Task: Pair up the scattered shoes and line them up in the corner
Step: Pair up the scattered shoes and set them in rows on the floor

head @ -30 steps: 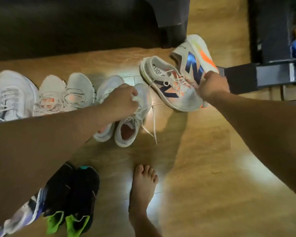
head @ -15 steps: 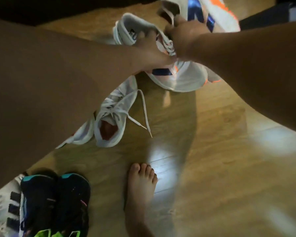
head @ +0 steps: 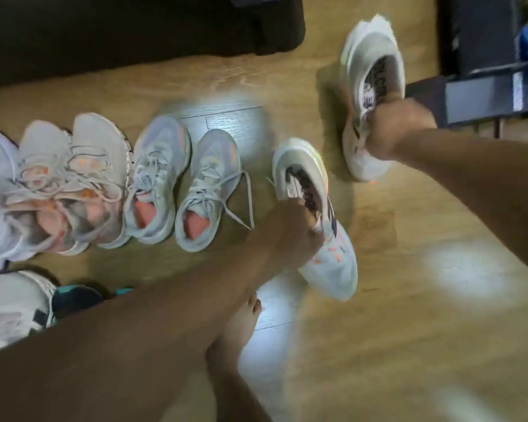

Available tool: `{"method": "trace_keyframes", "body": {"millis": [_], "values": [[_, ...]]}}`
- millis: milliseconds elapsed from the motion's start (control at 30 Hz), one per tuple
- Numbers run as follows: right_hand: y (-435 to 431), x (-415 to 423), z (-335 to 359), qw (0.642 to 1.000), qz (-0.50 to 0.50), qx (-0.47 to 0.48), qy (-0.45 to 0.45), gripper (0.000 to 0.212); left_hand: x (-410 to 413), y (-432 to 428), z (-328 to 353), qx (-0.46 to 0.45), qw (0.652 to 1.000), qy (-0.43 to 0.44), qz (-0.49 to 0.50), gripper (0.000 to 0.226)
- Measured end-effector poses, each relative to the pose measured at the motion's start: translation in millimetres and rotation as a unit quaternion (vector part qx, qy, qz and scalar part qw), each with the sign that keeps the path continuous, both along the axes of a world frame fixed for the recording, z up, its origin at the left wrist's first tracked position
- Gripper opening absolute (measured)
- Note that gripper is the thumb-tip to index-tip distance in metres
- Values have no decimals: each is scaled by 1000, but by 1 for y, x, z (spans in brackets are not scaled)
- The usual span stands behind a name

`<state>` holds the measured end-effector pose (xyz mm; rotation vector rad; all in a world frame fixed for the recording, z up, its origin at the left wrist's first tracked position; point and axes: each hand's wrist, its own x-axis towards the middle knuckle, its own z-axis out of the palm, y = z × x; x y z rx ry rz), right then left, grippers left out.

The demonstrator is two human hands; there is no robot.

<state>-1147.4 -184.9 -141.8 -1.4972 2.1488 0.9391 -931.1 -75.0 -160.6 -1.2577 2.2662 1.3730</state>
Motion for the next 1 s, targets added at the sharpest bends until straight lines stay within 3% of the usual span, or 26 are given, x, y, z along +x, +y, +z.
{"method": "trace_keyframes", "body": {"millis": [67, 167, 267, 367, 500, 567, 700, 733, 867, 1000], "values": [[56, 12, 10, 999, 14, -8, -45, 43, 6, -1, 25, -9, 999, 41, 27, 27], [104, 40, 21, 996, 13, -21, -85, 40, 54, 56, 38, 25, 999, 29, -2, 23], [167, 88, 36, 989, 23, 42, -137, 30, 88, 79, 37, -31, 998, 43, 19, 18], [202, 129, 55, 980, 13, 83, -182, 22, 117, 107, 35, -3, 999, 29, 43, 22], [238, 180, 70, 964, 86, 104, -229, 25, 151, 127, 43, -39, 995, 27, 85, 17], [250, 206, 78, 957, 86, 85, -263, 34, 168, 139, 58, -26, 998, 0, 60, 27], [266, 258, 82, 945, 105, 73, -300, 85, 203, 152, 84, -55, 998, 4, 25, 26], [267, 268, 79, 944, 107, 84, -301, 84, 211, 155, 86, -62, 998, 4, 19, 25], [283, 289, 52, 934, 64, 119, -331, 37, 235, 170, 75, -17, 998, 5, 68, 39], [304, 299, 34, 924, -124, 79, -353, 17, 231, 183, 66, -37, 995, -21, 87, 52]]}}
